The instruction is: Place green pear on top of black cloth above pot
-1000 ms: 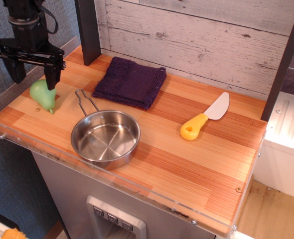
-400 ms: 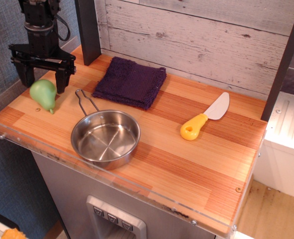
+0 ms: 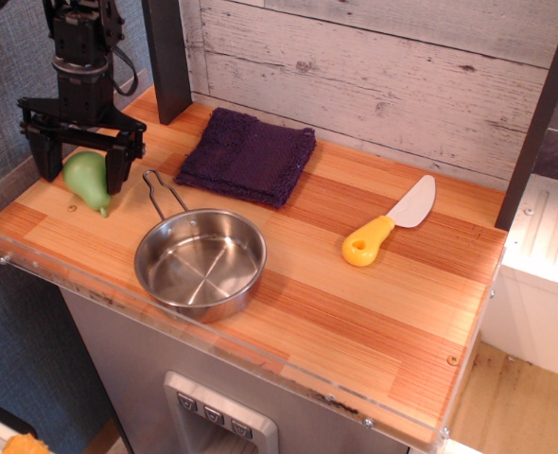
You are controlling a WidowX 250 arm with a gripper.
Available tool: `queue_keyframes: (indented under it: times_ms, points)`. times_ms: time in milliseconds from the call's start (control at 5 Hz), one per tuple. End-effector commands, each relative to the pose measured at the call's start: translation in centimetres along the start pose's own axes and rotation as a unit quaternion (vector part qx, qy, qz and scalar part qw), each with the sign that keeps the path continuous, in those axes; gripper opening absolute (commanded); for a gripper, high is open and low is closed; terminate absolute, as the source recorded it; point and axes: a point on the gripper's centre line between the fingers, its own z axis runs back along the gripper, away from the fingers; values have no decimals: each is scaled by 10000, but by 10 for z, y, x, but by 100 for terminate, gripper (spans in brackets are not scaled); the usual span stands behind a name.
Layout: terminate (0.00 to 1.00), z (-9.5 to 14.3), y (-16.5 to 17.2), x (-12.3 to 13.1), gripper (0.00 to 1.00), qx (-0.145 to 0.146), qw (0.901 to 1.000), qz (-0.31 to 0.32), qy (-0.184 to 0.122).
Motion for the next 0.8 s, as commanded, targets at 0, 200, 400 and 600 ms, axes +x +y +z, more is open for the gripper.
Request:
queue_keyframes:
  times_ms: [0,200,400,600]
  points:
    - [0,21,2,-2,0,57,9996,-34,-261]
    - [0,29,5,-4,0,-23,9993,-2,-377]
    - [0,33,5,-5,0,-72,9990,-2,-436]
    - [0,48,9,-10,0,-76,9979,60,-642]
